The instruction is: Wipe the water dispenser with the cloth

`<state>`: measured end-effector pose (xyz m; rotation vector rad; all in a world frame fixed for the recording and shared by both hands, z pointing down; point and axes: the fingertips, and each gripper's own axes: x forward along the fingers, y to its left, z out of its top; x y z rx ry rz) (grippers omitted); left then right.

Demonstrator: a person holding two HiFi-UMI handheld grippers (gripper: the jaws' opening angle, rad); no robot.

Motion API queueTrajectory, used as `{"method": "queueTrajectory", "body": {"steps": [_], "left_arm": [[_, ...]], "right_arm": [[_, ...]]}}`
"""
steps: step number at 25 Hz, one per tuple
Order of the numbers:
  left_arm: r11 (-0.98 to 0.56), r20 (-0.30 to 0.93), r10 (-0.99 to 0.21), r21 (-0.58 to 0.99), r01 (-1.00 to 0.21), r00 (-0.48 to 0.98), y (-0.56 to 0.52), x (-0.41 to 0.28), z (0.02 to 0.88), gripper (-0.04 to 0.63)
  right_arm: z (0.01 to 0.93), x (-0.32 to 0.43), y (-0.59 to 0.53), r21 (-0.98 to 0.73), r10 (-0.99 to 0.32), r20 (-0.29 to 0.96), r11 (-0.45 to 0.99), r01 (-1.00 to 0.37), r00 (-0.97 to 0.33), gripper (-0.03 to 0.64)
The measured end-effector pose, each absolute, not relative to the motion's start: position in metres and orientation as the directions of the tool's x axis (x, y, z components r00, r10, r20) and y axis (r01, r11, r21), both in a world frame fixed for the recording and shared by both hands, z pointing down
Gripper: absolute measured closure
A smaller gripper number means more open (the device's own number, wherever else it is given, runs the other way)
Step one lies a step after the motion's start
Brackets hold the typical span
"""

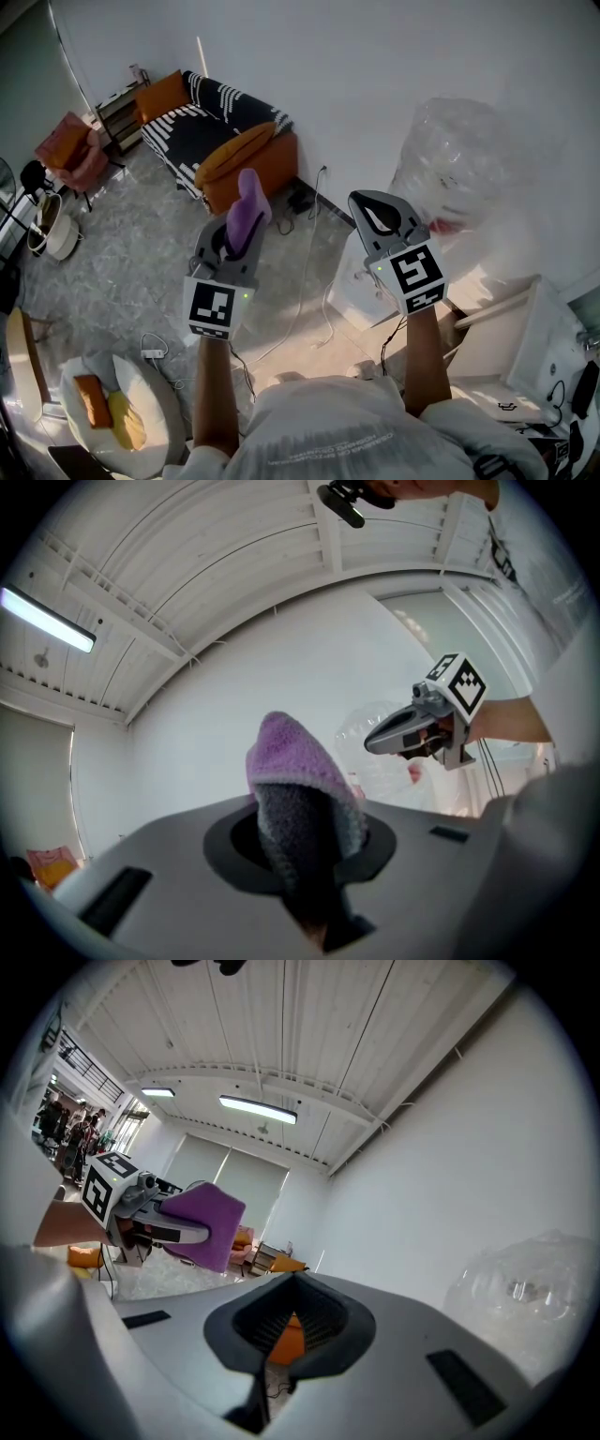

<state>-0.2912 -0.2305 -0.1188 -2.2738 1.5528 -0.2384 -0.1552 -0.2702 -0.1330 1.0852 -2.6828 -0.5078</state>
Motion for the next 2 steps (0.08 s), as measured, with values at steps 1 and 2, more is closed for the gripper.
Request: {"method": "queueTrajectory", "body": {"steps": [1, 2], "left_arm": [[-0.320, -0.069, -0.924, -0.402, -0.858, 0.377, -0.2310, -0.2915, -0.1180, 0.518], [-0.319, -0.068, -0.924, -0.405, -0.856, 0.377, -0.2314, -0.2917, -0.1173, 0.518]], "right_arm": [[-0.1328, -0.1554, -0.2703, 0.386, -0.701, 0.058, 0.672, -0.632, -0.711, 0.603], [-0.1326, -0.1557, -0.2704, 0.386, -0.700, 0.058, 0.674, -0.630, -0.712, 0.603]]}}
